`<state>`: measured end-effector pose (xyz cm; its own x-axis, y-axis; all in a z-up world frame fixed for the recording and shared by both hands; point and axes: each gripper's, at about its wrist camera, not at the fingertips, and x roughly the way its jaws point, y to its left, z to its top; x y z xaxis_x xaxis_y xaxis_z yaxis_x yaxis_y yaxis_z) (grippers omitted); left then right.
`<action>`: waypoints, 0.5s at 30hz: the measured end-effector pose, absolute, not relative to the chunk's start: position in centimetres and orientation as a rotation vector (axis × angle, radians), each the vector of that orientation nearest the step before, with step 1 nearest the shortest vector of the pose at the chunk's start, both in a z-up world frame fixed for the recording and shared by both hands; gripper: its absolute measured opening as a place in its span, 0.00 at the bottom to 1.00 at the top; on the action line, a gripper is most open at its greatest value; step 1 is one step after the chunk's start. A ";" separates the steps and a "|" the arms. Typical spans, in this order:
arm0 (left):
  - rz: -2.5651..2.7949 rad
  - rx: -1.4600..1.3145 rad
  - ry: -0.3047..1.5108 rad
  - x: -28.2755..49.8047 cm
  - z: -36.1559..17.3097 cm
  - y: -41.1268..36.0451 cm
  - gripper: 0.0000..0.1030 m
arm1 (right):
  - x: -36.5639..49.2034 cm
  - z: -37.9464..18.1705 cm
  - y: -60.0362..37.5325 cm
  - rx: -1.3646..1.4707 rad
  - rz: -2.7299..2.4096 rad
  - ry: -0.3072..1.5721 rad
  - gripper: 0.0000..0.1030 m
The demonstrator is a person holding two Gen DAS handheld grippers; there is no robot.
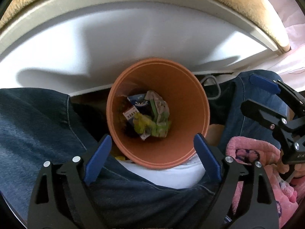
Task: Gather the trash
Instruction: 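Move the left tool to the bed and grasp the orange juice pouch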
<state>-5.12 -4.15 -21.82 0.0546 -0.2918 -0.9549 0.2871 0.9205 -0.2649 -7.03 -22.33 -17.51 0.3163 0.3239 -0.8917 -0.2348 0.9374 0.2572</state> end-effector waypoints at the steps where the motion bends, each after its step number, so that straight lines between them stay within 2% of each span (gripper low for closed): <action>1: -0.439 0.000 1.438 -5.1 -21.5 -4.1 0.83 | -7.0 -17.5 -22.5 0.091 0.367 1.192 0.82; 7: -0.539 0.000 1.341 -5.0 -17.5 -3.6 0.83 | -7.0 -16.3 -23.2 0.132 0.352 1.156 0.82; 15: -0.506 0.043 1.042 -0.3 -6.6 -1.4 0.89 | -7.1 -13.6 -24.5 0.153 0.345 1.088 0.83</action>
